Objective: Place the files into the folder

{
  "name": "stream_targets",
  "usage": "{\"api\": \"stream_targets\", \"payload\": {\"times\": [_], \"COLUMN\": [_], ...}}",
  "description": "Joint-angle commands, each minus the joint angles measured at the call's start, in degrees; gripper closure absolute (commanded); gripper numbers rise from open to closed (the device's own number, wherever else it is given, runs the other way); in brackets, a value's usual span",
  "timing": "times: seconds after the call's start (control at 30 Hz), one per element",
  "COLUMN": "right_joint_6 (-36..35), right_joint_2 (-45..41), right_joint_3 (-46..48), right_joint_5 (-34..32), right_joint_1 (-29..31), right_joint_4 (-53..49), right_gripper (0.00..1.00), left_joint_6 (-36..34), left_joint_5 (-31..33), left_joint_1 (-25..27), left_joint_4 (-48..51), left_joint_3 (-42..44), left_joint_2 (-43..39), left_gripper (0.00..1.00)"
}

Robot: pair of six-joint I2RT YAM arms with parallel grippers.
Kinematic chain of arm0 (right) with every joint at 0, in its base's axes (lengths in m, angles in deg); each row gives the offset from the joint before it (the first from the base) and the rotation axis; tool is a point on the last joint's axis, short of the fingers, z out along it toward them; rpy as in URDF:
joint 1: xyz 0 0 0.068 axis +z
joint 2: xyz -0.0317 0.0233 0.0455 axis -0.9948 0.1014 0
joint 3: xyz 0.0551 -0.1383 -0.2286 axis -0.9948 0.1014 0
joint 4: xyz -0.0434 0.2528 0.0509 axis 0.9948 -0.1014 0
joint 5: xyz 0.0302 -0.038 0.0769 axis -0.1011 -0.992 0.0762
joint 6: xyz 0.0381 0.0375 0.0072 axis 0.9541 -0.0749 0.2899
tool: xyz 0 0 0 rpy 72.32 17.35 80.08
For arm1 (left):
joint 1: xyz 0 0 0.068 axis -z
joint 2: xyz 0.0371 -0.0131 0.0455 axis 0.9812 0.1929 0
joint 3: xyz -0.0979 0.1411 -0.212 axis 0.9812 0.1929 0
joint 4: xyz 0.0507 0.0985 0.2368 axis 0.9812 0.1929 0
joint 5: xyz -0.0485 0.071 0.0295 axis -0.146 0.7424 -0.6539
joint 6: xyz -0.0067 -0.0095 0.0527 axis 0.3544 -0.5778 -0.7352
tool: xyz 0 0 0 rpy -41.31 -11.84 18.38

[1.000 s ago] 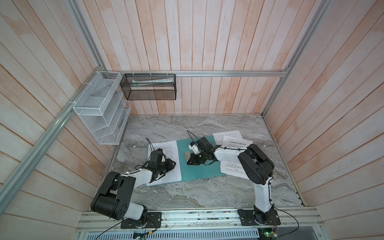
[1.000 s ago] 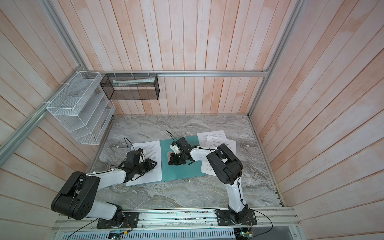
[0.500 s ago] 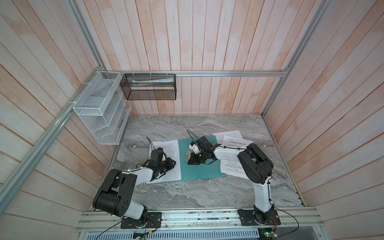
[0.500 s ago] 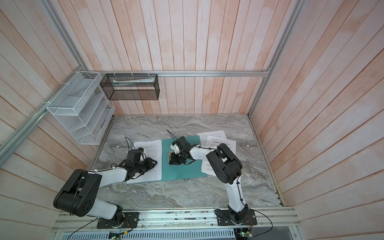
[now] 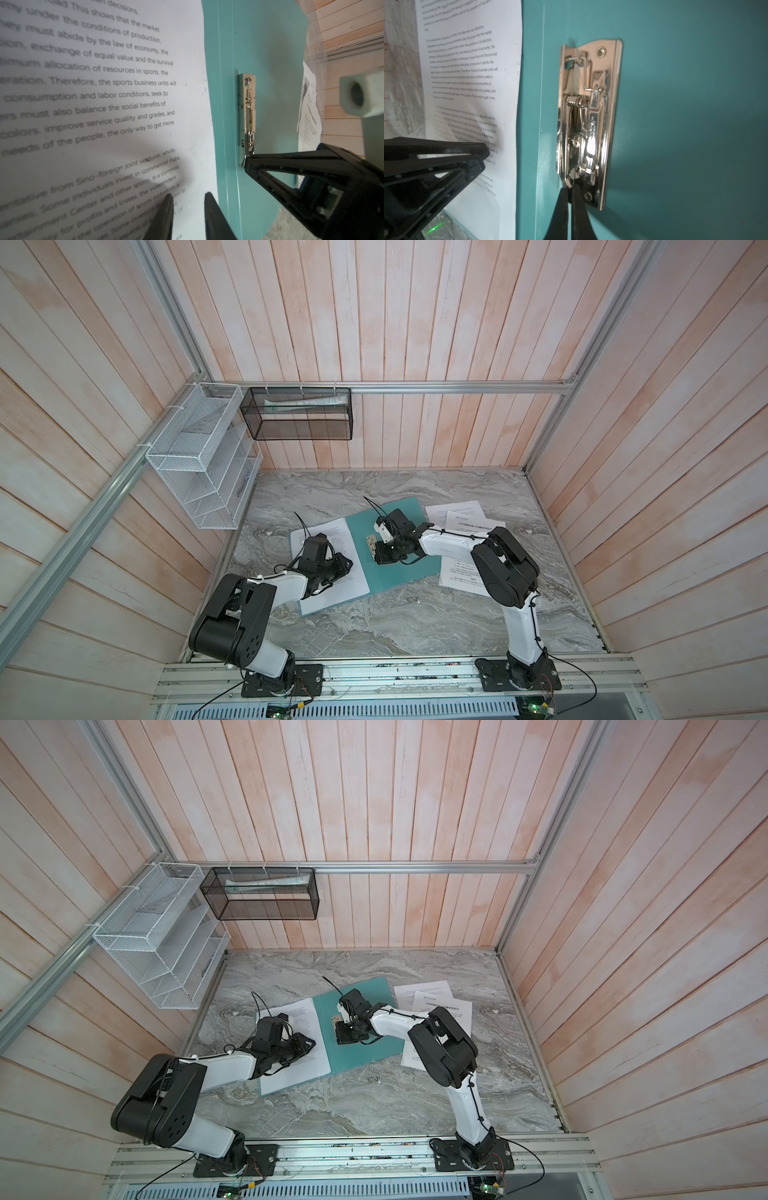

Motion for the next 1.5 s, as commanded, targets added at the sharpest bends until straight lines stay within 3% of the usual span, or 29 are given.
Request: {"api": "stream_targets", "payload": {"times": [0.0, 0.13, 0.27, 0.37, 0.57, 0.7, 0.83, 1.13, 1.47], "right_joint_6": [-3.05, -3.63, -0.21, 2.69, 5.96, 5.91, 4.29, 0.28, -0.78], "right_joint_2": [10.02, 9.91, 1.05, -3.5, -6.47, -8.98, -9.19, -3.35, 1.06], "right_joint_3": [6.53, 6.49, 10.58, 10.8, 9.82, 10.01, 9.02, 3.39, -1.48], "right_joint_5": [-17.72, -16.63, -0.78, 6.88, 15.13, 15.47, 14.55, 16.54, 17.57], "right_joint_1": [-1.08, -1.74, -4.88, -6.55, -7.69, -7.71, -7.73, -7.01, -6.83], "right_joint_4": [-15.17, -14.87, -5.08, -1.29, 2.01, 3.02, 2.49, 1.06, -0.22], "right_gripper": [1.0, 1.0, 1.0, 1.0, 1.0, 1.0, 0.83, 0.91, 0.91], "left_joint_6": [0.41, 1.03, 1.13, 1.31, 0.87, 0.17, 0.08, -0.18, -0.21], "left_joint_5": [4.86, 5.11, 5.08, 5.13, 5.21, 5.02, 5.13, 5.05, 4.76], "left_joint_1": [0.21, 0.2, 0.21, 0.25, 0.29, 0.29, 0.3, 0.38, 0.38], "left_joint_4": [12.58, 12.63, 12.98, 13.05, 13.33, 13.61, 13.57, 13.42, 13.12], "left_joint_3": [2.37, 2.18, 2.01, 1.93, 1.48, 1.13, 1.04, 1.22, 1.49], "left_joint_2": [4.69, 5.25, 5.59, 5.87, 6.45, 6.59, 6.67, 6.15, 5.62], "left_gripper": [0.71, 0.71, 0.71, 0.71, 0.71, 0.71, 0.71, 0.71, 0.71]}}
